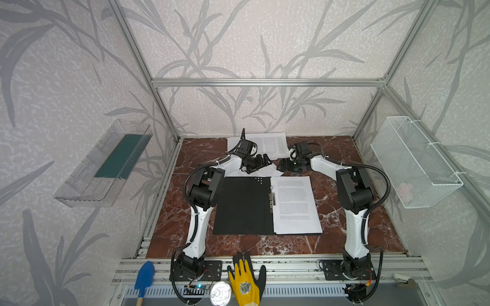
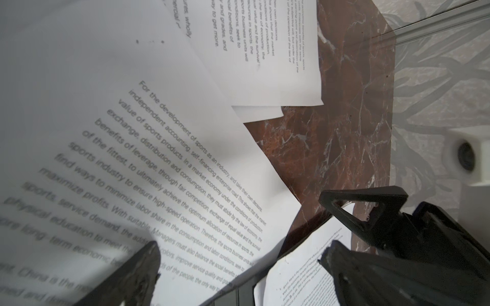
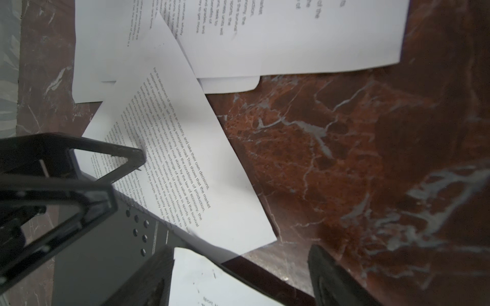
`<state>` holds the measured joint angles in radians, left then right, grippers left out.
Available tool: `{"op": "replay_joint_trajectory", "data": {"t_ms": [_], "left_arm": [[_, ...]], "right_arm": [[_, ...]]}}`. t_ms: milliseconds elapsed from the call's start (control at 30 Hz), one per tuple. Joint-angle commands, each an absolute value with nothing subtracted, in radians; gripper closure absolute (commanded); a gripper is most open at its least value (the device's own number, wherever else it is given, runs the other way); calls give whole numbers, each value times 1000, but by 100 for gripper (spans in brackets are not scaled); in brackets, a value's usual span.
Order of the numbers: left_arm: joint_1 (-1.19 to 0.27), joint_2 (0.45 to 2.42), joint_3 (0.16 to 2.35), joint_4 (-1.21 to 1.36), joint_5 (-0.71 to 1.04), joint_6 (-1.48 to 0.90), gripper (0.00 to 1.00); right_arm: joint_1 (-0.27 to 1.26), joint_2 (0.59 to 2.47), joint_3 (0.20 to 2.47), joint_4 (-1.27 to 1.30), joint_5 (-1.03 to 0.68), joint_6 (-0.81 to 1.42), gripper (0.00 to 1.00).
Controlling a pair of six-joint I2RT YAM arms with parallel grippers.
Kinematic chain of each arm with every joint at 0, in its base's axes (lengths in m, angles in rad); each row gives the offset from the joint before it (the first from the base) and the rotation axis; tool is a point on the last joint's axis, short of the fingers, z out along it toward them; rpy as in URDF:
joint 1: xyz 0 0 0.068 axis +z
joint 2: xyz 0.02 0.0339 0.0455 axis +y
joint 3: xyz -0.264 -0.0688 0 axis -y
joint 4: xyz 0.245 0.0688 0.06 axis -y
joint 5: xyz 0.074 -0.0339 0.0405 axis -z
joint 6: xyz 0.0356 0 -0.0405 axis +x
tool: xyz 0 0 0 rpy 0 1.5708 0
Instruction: Put the files into the folder
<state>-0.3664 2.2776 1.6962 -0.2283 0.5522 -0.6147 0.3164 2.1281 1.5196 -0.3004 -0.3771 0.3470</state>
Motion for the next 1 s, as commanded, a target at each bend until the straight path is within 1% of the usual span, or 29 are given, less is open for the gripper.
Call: {"op": "replay_joint_trajectory", "data": {"t_ms": [0, 200, 400, 633, 967], "left_arm": [[-348, 2343, 1765, -281, 524, -641, 1], [-304, 2442, 1887, -319, 492, -687, 1], [-269, 2515, 1994, -361, 507, -697, 1], [-265, 2503, 1961, -319, 542, -699, 1], [-264, 2499, 1937, -294, 555, -706, 1]], "right_arm": [[313, 2152, 1549, -300, -403, 352, 19], [313, 2168, 1571, -322, -407, 344, 19], [314, 2223, 1622, -357, -427, 350, 19], [340, 2317, 1738, -389, -444, 378, 20], [360, 2445, 1862, -360, -377, 528, 23]]}}
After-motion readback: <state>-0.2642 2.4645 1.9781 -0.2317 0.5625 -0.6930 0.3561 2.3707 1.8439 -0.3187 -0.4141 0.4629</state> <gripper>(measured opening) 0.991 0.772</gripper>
